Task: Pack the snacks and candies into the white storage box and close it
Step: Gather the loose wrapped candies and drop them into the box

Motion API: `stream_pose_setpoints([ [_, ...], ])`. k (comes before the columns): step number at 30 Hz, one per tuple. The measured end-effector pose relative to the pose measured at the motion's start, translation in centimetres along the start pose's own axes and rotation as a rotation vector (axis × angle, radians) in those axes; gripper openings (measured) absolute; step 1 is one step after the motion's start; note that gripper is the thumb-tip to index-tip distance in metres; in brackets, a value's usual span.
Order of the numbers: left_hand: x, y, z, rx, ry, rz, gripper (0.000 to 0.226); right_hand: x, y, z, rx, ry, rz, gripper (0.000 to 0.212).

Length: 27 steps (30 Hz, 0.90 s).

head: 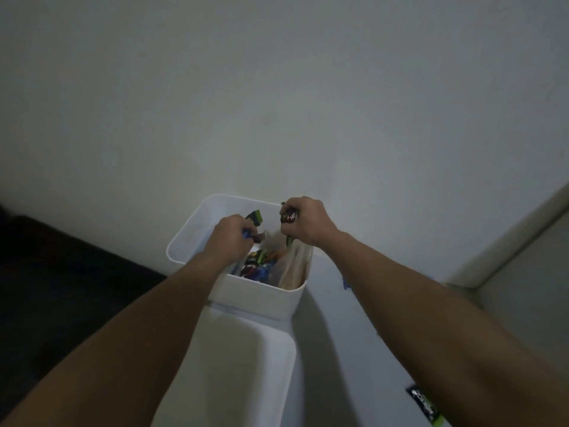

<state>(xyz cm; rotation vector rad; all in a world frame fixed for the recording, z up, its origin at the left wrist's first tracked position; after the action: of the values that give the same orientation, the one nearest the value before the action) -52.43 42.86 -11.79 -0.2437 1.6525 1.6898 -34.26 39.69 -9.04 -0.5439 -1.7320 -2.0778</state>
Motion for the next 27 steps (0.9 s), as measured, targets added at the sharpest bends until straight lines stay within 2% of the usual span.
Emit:
stream_pose_setpoints([
  [3,1.7,-1.0,0.1,0.032,0.035,-0.035,0.017,0.3,-2.6,0.9,0.053,-0.044,-0.005,0.032],
  [8,3.3,-2.7,0.0,0.123,0.089,-0.118,0.030,-0.4,-3.9,1.5,0.157,-0.076,0.001,0.069],
  [13,2.7,-3.0,0.9,0.107,0.076,-0.149,0.034,-2.6,-1.7,0.9,0.144,-0.099,0.017,0.067],
  [18,-2.7,-4.1,1.1,0.145,-0.082,-0.164,0.047,-6.2,1.7,-3.3,0.108,-0.152,0.050,0.066],
  [27,-11.7,-11.8,-3.9,0.387,-0.504,0.029,0.056,-15.2,6.3,-15.7,0.163,-0.372,-0.038,0.059],
])
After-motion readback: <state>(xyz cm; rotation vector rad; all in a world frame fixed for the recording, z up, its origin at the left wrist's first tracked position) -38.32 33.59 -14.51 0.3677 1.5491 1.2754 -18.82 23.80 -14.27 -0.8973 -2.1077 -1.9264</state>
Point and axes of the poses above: each hand's wrist, its own z-axis towards the middle knuckle, its own y-axis out of the back of the hand, x = y × z, the point moved 2 cm from there along z, towards the middle knuckle, and after that the axes turned 6 degrees about -z, right-handed, at the moved point
